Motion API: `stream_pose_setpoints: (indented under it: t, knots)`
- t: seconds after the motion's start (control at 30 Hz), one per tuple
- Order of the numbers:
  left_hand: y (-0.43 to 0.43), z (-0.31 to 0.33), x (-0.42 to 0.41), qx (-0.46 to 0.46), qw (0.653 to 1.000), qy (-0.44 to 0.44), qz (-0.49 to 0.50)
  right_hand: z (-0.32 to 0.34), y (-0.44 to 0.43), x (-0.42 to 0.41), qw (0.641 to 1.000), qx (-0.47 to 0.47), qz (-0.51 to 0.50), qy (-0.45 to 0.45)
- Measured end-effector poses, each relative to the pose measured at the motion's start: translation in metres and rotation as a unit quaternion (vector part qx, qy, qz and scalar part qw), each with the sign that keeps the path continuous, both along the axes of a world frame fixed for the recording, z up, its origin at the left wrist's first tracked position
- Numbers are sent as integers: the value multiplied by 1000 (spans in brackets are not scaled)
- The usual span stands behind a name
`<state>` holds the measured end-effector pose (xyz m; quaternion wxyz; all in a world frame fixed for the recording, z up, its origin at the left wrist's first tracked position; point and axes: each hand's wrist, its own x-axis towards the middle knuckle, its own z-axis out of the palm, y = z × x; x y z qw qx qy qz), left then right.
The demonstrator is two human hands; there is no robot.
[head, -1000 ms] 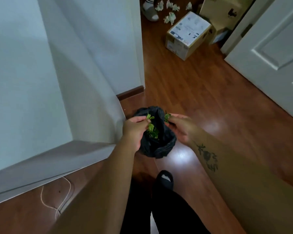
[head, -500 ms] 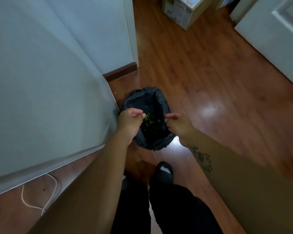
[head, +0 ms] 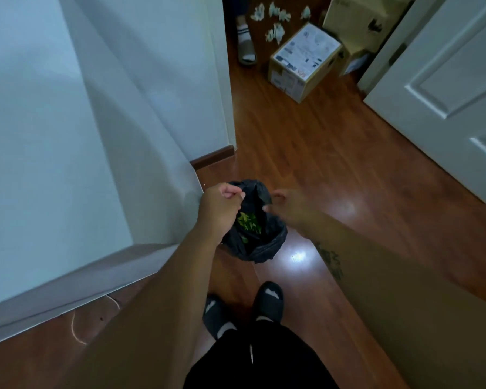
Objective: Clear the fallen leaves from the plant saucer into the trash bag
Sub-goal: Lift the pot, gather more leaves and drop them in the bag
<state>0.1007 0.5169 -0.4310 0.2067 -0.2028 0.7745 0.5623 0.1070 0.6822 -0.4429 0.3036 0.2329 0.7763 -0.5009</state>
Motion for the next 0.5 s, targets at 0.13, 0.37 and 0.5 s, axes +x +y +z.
stream_pose_setpoints:
  t: [0.13, 0.37, 0.5]
  knots:
    - [-8, 40, 3, -26, 999, 19, -19, 42, 8, 1, 993, 88, 20, 75]
    - [-11, 141, -1, -27, 995, 89, -20, 148, 10, -15, 985, 73, 47, 149]
    - [-28, 195, -3, -48, 988, 144, -8, 198, -6, -23, 979, 47, 49, 190]
